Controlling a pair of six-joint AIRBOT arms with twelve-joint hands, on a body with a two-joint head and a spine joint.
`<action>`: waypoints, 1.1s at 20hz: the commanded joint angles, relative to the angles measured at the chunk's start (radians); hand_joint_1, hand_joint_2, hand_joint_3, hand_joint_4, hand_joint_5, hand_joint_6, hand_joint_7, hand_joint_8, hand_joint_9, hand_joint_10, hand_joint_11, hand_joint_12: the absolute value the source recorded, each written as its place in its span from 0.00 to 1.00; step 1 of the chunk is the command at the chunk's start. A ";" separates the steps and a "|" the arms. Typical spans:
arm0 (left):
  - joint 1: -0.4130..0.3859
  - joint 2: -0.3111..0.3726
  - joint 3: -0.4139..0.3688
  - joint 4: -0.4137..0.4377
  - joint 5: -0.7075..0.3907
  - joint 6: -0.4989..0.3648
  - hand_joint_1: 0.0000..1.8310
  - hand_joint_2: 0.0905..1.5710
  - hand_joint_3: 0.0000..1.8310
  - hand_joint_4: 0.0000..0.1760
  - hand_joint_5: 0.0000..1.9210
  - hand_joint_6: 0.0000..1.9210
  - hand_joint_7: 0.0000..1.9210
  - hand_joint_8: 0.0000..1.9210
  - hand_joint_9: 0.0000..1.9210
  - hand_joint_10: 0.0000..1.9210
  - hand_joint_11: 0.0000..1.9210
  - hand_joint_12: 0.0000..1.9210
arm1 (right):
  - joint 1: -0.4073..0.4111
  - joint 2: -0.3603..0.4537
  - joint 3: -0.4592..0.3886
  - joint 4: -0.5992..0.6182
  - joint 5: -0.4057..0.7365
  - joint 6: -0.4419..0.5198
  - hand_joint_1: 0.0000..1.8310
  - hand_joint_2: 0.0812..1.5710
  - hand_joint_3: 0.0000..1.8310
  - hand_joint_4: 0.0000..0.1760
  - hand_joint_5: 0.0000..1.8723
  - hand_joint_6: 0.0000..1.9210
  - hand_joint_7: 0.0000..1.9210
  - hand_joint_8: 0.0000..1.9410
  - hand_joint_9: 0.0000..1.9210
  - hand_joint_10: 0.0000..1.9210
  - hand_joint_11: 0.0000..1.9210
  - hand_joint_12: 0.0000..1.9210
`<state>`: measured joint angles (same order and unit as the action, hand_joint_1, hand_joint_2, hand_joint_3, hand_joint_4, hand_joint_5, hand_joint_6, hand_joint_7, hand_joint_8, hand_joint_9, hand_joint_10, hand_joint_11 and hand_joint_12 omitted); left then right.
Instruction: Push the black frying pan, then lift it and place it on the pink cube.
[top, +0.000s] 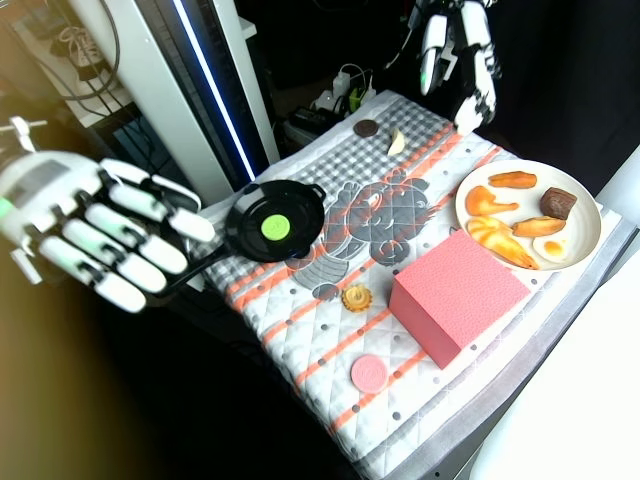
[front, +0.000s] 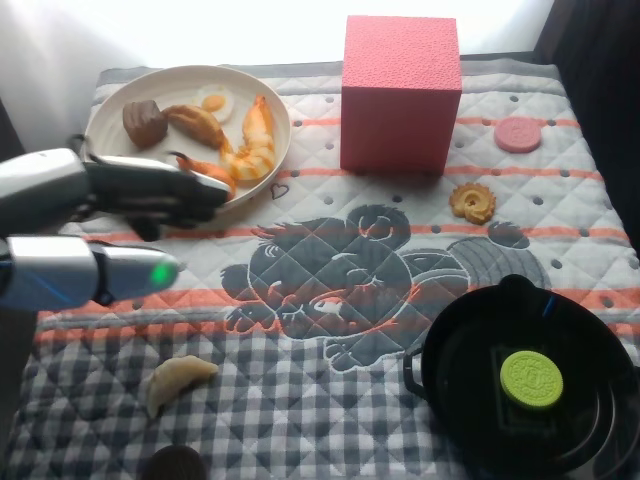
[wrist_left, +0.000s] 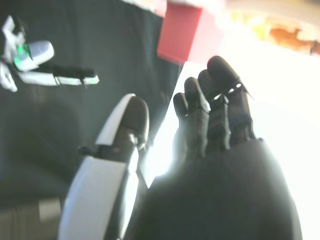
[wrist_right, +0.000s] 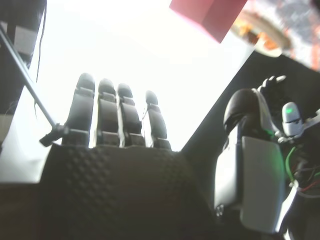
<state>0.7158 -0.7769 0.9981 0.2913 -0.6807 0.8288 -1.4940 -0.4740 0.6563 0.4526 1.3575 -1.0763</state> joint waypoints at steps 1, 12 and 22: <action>-0.041 0.002 -0.003 0.032 -0.011 -0.024 0.46 0.81 0.00 0.00 0.22 0.03 0.23 0.01 0.15 0.22 0.00 0.71 | -0.002 0.019 -0.003 0.006 0.096 -0.007 0.24 0.78 0.00 0.03 0.00 0.00 0.00 0.00 0.02 0.04 0.00 0.45; -0.311 -0.045 -0.020 0.970 0.233 -0.644 0.39 0.86 0.00 0.00 0.17 0.00 0.16 0.00 0.14 0.01 0.00 0.43 | -0.018 0.038 -0.027 -0.076 0.031 0.008 0.21 0.79 0.00 0.00 0.00 0.00 0.00 0.00 0.01 0.04 0.00 0.17; -0.438 -0.169 0.013 1.646 0.127 -1.168 0.48 0.73 0.00 0.00 0.25 0.01 0.24 0.01 0.18 0.01 0.00 0.44 | -0.022 0.037 -0.031 -0.084 0.028 0.012 0.19 0.82 0.00 0.00 0.00 0.00 0.00 0.00 0.00 0.00 0.00 0.11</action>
<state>0.2924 -0.9482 1.0100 1.9724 -0.5457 -0.3256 -1.5200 -0.4404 0.6178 0.3550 1.2697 -1.0702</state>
